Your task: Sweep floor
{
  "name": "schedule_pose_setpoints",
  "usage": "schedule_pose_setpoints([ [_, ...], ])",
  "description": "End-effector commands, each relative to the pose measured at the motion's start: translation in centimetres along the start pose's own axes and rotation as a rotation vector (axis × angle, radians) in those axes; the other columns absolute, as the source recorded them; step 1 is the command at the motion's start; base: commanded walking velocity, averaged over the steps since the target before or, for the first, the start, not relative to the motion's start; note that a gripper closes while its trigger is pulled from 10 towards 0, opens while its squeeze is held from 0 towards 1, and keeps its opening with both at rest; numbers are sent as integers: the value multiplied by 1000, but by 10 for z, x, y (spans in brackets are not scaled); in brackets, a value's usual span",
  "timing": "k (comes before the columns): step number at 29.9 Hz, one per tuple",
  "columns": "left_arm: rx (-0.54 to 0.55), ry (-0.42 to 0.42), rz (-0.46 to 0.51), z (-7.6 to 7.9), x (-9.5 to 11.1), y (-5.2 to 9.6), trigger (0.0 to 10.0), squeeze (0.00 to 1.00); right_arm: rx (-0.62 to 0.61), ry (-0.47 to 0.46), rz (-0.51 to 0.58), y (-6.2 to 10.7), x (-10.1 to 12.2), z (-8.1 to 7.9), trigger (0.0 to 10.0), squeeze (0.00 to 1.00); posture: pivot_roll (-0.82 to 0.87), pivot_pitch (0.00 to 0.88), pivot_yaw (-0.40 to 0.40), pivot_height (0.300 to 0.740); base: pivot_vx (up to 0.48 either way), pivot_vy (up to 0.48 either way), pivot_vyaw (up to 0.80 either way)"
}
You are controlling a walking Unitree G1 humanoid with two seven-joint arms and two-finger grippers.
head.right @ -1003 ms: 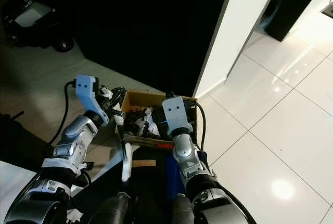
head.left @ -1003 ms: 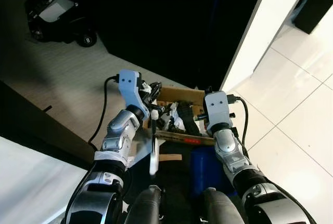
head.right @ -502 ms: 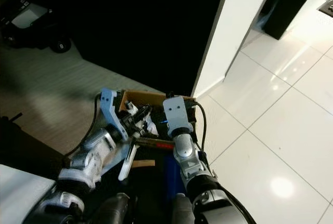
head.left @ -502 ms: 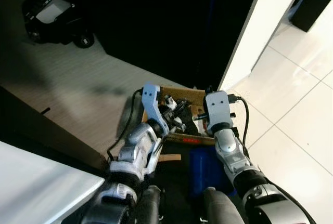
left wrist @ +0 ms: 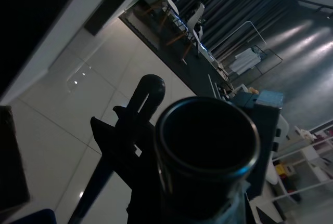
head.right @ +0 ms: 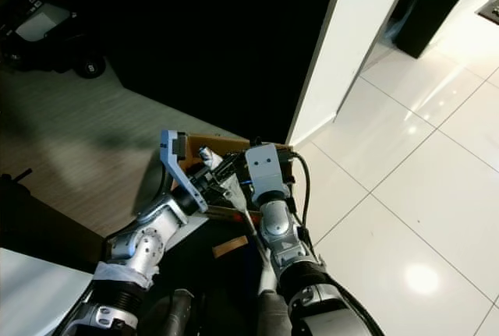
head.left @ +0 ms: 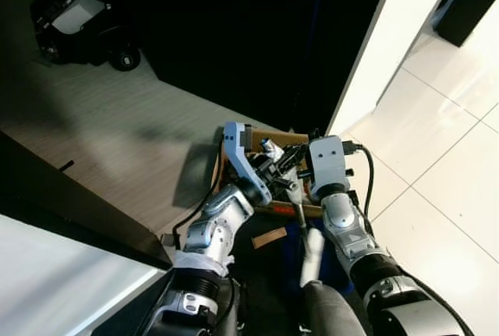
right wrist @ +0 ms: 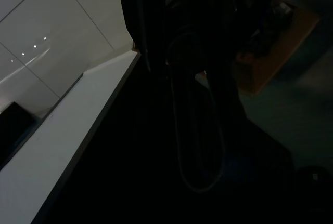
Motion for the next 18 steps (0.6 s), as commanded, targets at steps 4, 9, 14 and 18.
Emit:
schedule_pose_setpoints([
  [4, -81, 19, 19, 25, 7, 7, 10000, 0, 76, -55, -92, 12, -20, -23, 10000, 0, -13, 192, 37, 740, 0, 0, 0],
  [9, -4, -199, -30, 14, 29, 26, 10000, 0, 78, -56, -94, 13, -20, -24, 10000, 0, -1, 192, 38, 740, 0, 0, 0],
  [14, 97, -429, -103, -4, 53, 50, 10000, 0, 83, -56, -95, 13, -21, -25, 10000, 0, 7, 192, 35, 740, 0, 0, 0],
  [18, 190, -512, -122, -21, 63, 61, 10000, 0, 87, -53, -93, 13, -21, -26, 10000, 0, 0, 187, 35, 740, 0, 0, 0],
])
Point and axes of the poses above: a point about 5 cm out from each wrist's last joint towards the gripper, its own y axis pointing back from the gripper into the wrist, its own x axis along the axis of the wrist's last joint, z = x × y, the point moved 5 cm from there along -y, pointing out of the wrist towards the gripper, and after that the axes turned 15 degrees about y, right-handed, at the moved point
